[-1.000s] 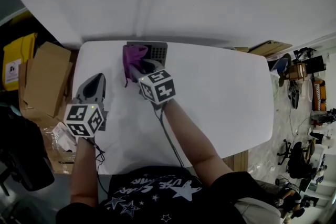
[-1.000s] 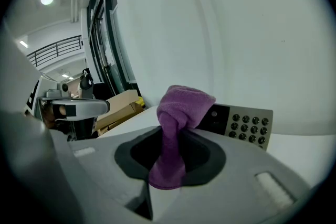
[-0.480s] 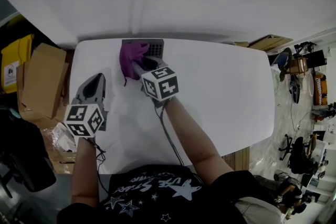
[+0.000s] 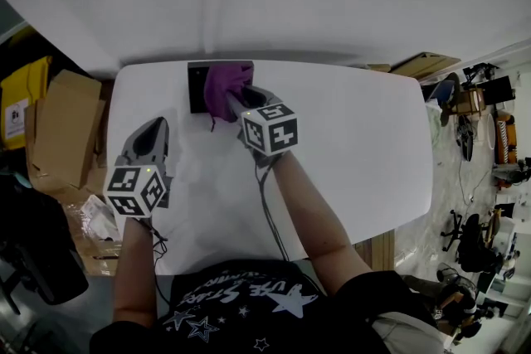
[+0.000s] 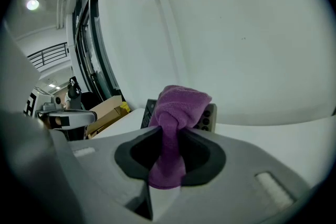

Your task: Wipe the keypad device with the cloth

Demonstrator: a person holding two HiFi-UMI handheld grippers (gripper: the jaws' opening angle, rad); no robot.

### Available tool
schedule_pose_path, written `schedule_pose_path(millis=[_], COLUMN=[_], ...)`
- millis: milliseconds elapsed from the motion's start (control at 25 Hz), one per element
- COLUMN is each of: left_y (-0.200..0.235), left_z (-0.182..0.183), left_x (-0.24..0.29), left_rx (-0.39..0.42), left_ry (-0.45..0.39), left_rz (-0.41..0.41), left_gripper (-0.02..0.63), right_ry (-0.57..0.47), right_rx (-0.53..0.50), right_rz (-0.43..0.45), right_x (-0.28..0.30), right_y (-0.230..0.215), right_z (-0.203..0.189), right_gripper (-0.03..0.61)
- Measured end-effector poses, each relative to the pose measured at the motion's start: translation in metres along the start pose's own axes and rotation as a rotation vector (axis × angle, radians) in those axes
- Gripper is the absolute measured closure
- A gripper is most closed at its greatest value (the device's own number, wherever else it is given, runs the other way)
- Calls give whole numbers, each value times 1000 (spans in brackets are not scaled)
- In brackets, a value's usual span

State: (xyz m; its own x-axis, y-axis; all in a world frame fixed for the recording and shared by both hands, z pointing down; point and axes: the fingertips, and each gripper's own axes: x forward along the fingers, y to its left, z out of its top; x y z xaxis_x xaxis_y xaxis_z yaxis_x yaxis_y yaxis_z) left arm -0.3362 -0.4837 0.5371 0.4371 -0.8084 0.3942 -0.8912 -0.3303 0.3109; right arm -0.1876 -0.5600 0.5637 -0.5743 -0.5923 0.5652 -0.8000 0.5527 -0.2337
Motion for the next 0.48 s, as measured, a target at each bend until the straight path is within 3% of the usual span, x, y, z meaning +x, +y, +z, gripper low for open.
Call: schedule_pose_path(millis=[480], left_y=[-16], left_z=[1], left_x=[2], left_rx=[1], left_ry=[-7], left_rz=[-28], left_gripper=[607], right_ry=[8], right_rx=[53], right_rz=[-97], right_x=[-29], right_y=[-42], right_z=[-16], right_gripper=[486])
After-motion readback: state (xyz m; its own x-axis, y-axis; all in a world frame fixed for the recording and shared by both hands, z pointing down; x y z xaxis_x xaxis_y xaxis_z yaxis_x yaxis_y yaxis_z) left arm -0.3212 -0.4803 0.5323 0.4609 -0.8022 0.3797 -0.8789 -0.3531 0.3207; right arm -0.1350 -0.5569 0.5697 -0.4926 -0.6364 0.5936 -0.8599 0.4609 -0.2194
